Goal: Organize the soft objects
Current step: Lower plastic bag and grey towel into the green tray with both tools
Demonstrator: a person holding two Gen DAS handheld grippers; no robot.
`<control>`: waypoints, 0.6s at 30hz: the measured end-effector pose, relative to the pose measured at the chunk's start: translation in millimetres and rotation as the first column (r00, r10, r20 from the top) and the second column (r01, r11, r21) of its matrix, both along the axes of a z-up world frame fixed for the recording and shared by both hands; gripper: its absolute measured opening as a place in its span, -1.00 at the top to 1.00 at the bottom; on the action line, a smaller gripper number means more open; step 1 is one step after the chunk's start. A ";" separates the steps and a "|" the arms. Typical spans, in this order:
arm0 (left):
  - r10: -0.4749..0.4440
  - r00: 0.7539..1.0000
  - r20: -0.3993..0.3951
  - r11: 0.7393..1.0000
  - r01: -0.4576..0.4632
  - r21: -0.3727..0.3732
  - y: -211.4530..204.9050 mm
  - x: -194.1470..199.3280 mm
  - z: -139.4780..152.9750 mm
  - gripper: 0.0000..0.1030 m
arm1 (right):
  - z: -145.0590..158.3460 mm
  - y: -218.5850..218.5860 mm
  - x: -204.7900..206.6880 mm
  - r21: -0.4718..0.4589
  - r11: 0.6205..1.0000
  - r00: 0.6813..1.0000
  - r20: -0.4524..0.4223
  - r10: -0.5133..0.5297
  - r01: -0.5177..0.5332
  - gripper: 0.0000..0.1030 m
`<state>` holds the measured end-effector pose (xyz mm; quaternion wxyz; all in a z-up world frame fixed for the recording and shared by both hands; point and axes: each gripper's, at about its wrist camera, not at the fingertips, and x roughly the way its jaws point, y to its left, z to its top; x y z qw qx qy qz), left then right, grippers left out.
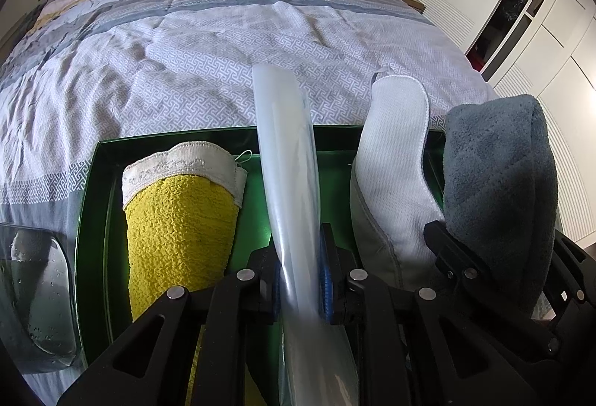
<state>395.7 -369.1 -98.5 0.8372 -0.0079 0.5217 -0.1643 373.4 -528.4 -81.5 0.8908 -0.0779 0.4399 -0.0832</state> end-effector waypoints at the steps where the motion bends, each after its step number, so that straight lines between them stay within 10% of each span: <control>1: 0.001 1.000 0.000 1.000 -0.001 0.000 0.0 -0.1 0.0 0.71 | 0.1 0.2 0.0 -0.001 1.000 1.000 0.000 0.001 -0.001 0.36; 18: 0.016 1.000 0.002 1.000 -0.016 -0.005 1.6 -0.8 -0.5 0.50 | -0.6 -0.1 -2.2 0.006 1.000 1.000 0.001 -0.006 0.006 0.24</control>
